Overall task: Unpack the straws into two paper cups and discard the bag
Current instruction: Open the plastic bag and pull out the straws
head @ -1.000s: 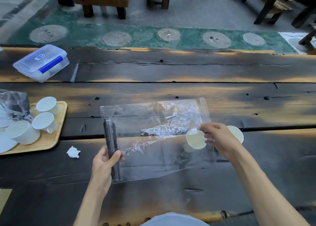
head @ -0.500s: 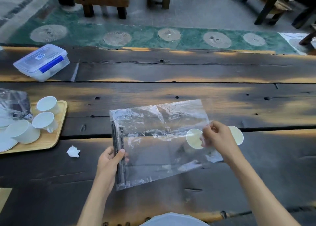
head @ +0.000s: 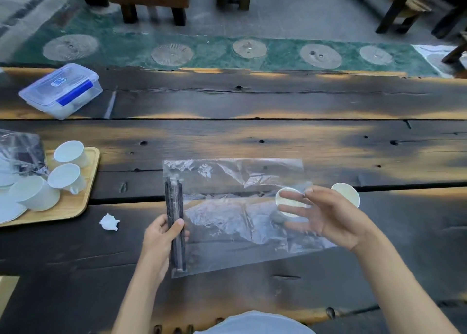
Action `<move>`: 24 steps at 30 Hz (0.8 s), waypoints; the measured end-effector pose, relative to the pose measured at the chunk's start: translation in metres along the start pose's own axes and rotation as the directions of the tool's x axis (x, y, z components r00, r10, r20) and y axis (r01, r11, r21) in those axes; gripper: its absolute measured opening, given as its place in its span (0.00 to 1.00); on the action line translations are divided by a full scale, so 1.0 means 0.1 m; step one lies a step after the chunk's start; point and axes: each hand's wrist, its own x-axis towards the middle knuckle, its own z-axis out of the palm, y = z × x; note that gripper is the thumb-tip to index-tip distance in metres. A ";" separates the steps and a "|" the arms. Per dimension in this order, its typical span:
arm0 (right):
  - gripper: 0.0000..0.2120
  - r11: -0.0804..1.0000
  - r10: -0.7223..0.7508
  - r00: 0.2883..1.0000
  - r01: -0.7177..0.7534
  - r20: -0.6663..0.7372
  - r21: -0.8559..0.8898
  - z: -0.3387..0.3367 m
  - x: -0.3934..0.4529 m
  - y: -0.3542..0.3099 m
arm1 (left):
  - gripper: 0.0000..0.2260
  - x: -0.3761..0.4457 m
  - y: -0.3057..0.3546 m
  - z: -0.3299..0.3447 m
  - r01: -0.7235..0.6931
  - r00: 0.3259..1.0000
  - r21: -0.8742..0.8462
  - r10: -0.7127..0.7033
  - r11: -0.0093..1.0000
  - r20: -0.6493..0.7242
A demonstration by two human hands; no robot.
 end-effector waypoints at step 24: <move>0.17 0.957 0.044 0.999 -0.046 -0.015 -0.286 1.02 0.63 0.76 | 0.11 -0.35 0.15 0.63 -0.103 0.985 0.155 0.079 0.983 0.155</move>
